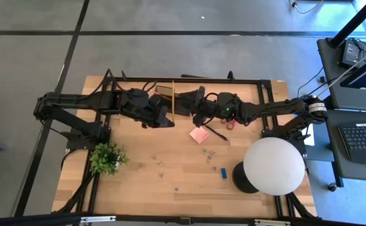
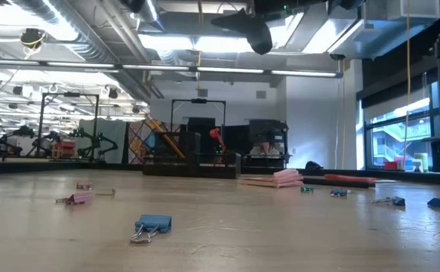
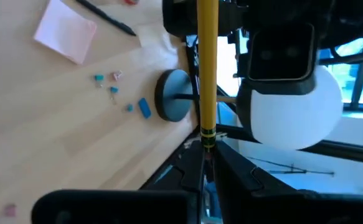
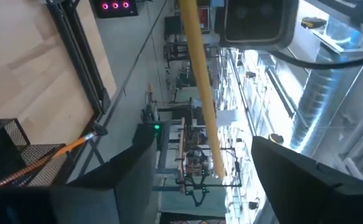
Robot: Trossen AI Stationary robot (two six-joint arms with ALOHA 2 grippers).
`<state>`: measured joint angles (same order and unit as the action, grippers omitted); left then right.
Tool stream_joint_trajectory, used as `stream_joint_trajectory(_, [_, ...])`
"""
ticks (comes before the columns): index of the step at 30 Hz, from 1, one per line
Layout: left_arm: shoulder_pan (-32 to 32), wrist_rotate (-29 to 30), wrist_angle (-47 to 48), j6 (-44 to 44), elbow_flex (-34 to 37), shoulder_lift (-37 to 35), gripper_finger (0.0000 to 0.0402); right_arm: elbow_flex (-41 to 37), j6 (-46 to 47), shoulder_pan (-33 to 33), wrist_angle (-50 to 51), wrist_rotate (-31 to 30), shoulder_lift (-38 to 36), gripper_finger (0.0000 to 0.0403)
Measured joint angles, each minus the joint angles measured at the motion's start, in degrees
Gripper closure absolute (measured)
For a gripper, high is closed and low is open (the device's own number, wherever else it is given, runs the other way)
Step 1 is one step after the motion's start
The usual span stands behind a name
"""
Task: Pick and place office supplies into organizer
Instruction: Put the yellow pencil into the black desk organizer
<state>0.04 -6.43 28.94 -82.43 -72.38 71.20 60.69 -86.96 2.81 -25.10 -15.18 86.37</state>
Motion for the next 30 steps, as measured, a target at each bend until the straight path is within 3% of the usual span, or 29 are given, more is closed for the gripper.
stream_joint_trajectory(8, [-0.01, -2.68, -3.88, -2.59, 0.00, 1.02, 0.0379, 0.00, -1.82, 0.02, -0.53, 3.66, 0.00, 0.0174])
stream_joint_trajectory(21, [-0.01, -5.07, -6.47, -4.87, 0.00, 2.16, 0.0379, 0.00, -2.21, 0.00, -0.87, 5.83, 0.00, 0.0179])
stream_joint_trajectory(30, [0.01, -6.25, -8.02, -4.91, 0.00, 3.32, 0.0379, -0.02, -2.08, 0.00, -0.77, 5.81, 0.02, 0.0241])
